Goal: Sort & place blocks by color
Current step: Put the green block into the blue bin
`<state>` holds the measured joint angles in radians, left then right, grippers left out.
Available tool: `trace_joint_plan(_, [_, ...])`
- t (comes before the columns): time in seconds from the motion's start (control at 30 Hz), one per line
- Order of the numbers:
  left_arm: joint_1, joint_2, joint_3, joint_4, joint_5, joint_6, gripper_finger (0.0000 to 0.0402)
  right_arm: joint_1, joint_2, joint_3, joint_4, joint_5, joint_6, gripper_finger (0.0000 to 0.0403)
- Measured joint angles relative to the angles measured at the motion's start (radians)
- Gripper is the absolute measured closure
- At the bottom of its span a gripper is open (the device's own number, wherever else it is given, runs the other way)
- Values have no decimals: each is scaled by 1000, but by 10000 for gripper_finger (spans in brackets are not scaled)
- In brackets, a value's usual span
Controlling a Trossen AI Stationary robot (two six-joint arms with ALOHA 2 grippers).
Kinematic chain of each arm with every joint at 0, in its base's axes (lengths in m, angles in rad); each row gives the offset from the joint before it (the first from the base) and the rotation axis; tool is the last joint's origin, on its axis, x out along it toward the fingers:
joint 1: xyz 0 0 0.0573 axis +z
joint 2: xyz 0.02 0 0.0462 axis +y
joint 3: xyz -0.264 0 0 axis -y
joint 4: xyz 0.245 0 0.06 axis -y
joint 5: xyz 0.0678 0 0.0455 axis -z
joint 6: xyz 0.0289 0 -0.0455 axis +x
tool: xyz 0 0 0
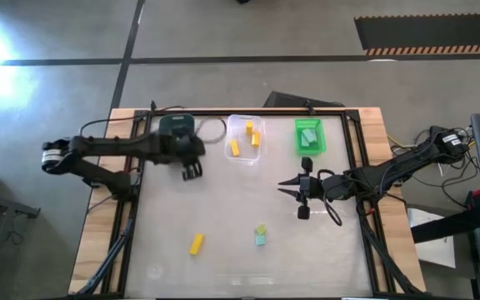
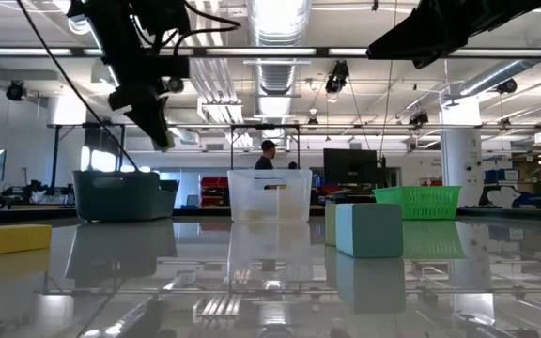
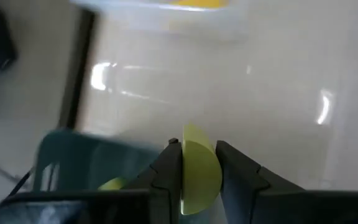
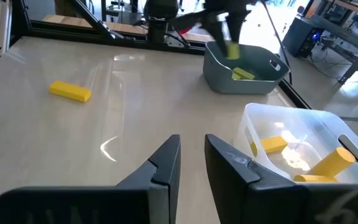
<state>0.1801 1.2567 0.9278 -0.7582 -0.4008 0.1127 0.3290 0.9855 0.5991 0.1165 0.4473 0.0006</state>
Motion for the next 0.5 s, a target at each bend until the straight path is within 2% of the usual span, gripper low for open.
trace_joint_plan(0.17, [199, -30, -9, 22, -7, -24, 340, 0, 0, 0, 0, 0, -12, 337])
trace_joint_plan(0.33, [383, 5, -37, 102, -9, -81, 340, 0, 0, 0, 0, 0, -19, 337])
trace_joint_plan(0.5, [453, 56, -62, 183, 3, -78, 337, 0, 0, 0, 0, 0, -19, 337])
